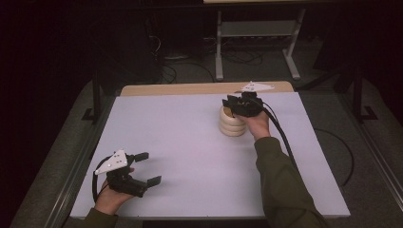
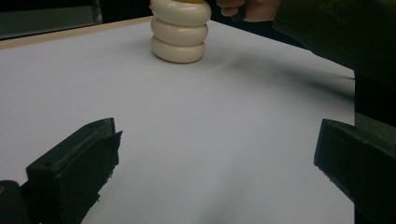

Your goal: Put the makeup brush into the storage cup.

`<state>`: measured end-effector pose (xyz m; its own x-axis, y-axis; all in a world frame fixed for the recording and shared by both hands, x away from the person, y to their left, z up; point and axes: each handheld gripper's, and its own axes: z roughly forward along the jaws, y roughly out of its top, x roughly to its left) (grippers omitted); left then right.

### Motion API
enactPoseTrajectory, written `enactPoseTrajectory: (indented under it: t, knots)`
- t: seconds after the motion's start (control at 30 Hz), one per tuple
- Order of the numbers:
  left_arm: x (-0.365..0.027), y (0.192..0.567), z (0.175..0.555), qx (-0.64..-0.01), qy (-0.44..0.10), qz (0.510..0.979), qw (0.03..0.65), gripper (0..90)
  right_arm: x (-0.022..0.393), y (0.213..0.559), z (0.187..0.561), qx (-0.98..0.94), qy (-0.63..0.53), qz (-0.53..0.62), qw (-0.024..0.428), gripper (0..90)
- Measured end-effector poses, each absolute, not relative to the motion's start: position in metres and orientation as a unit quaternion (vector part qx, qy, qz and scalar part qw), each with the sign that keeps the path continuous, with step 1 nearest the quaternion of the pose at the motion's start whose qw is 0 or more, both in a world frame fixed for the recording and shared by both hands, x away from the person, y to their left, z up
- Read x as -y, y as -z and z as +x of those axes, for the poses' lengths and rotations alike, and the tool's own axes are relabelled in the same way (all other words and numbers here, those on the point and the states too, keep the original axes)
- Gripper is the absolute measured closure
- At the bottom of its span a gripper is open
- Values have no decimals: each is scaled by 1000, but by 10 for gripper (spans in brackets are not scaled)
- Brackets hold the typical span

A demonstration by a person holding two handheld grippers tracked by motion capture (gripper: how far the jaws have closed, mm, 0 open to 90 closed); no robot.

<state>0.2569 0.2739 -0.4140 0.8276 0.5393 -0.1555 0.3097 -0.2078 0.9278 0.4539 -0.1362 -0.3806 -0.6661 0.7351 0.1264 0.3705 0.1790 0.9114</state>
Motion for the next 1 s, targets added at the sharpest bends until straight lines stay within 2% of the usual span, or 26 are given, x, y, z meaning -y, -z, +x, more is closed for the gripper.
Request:
enactPoseTrajectory:
  t: [0.07, 0.23, 0.27, 0.47, 0.6, 1.0]
  knots:
    - [-274, 414, 257, -274, -102, 772, 565, 0, 137, 379, 454, -748, -519, 371, 182, 487]
    - [-274, 414, 257, -273, -102, 773, 564, 0, 138, 377, 452, -750, -515, 368, 191, 365]
    - [-274, 414, 257, -273, -103, 773, 563, 0, 139, 375, 451, -749, -516, 368, 193, 314]
    - [-274, 414, 257, -272, -103, 774, 562, 0, 140, 373, 449, -753, -516, 366, 183, 122]
    - [-274, 414, 257, -273, -103, 773, 563, 0, 140, 372, 447, -760, -504, 366, 182, 75]
    - [-272, 414, 258, -278, -104, 771, 564, 0, 144, 367, 437, -773, -491, 359, 181, 25]
